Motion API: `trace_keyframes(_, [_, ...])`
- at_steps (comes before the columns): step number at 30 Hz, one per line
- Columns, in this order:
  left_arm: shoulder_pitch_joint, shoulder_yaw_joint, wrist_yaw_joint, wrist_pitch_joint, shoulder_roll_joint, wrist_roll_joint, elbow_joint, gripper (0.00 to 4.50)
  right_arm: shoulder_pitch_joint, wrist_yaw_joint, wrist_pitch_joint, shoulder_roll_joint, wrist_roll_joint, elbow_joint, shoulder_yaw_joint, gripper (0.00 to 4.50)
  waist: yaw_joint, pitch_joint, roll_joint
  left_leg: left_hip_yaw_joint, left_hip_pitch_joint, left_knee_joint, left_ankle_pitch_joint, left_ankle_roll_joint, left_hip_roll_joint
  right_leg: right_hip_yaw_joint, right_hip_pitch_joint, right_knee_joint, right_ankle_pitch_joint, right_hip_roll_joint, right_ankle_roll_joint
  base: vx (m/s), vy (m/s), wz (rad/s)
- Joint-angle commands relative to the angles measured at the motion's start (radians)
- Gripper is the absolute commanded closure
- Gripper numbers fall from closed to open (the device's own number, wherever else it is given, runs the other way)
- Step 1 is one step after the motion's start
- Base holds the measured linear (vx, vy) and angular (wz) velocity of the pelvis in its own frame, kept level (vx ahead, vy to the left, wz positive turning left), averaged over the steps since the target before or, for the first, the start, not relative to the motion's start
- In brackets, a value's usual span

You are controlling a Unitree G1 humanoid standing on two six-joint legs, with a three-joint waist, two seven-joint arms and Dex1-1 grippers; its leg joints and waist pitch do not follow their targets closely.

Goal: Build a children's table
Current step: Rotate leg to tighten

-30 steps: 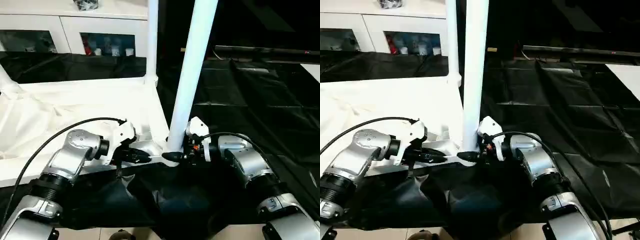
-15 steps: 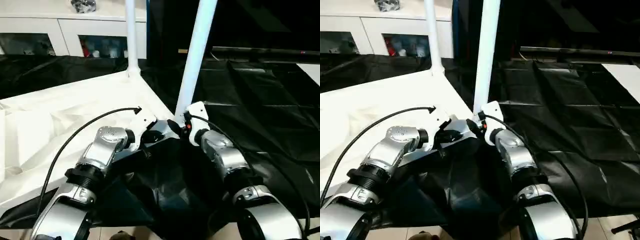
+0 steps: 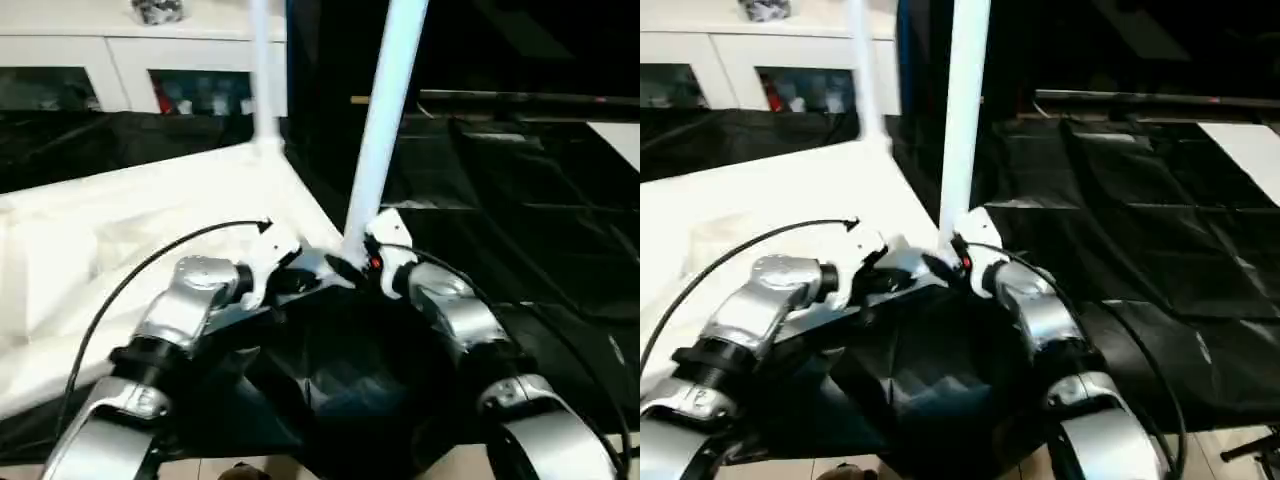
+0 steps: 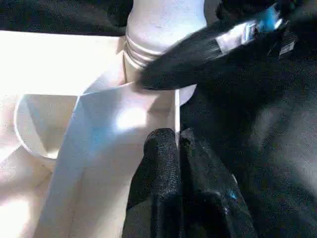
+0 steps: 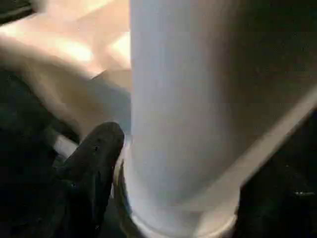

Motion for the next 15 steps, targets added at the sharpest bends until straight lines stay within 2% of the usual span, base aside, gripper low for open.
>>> trace_keyframes(1, [0.008, -0.036, -0.066, -0.047, -0.015, -0.041, -0.019, 4.5, 0.008, 0.121, -0.006, 0.001, 0.025, -0.045, 0.058, 0.98, 0.001, -0.057, 0.0, -0.031, 0.031, -0.066, -0.161, 0.053, 0.069, 0.046, 0.031, -0.074, 0.009, -0.089, -0.228, 0.0, 0.0, 0.0])
trace_keyframes(4, [0.014, -0.032, -0.107, -0.047, 0.016, -0.048, -0.031, 4.5, 0.018, 0.225, 0.02, -0.04, 0.045, -0.075, 0.07, 0.98, 0.004, -0.054, -0.002, -0.031, 0.032, -0.068, -0.185, 0.043, 0.071, 0.046, 0.03, -0.078, -0.038, -0.09, -0.231, 0.0, 0.0, 0.0])
trace_keyframes(7, [0.023, -0.03, -0.145, -0.048, 0.048, -0.046, -0.04, 4.5, 0.022, 0.305, 0.034, -0.075, 0.054, -0.088, 0.079, 0.98, 0.008, -0.055, -0.005, -0.03, 0.031, -0.067, -0.18, 0.042, 0.071, 0.046, 0.029, -0.076, -0.045, -0.091, -0.232, 0.0, 0.0, 0.0])
trace_keyframes(14, [0.041, -0.03, -0.188, -0.041, 0.08, -0.063, -0.063, 4.5, 0.019, 0.358, 0.064, -0.086, 0.082, -0.107, 0.068, 1.71, 0.012, -0.057, -0.008, -0.029, 0.031, -0.064, -0.141, 0.055, 0.069, 0.044, 0.028, -0.07, -0.005, -0.09, -0.243, 0.0, 0.0, 0.0])
trace_keyframes(15, [0.043, -0.029, -0.192, -0.04, 0.082, -0.064, -0.065, 4.5, 0.019, 0.37, 0.069, -0.088, 0.087, -0.109, 0.069, 1.74, 0.012, -0.057, -0.012, -0.028, 0.031, -0.063, -0.136, 0.057, 0.069, 0.044, 0.029, -0.07, 0.001, -0.09, -0.243, 0.0, 0.0, 0.0])
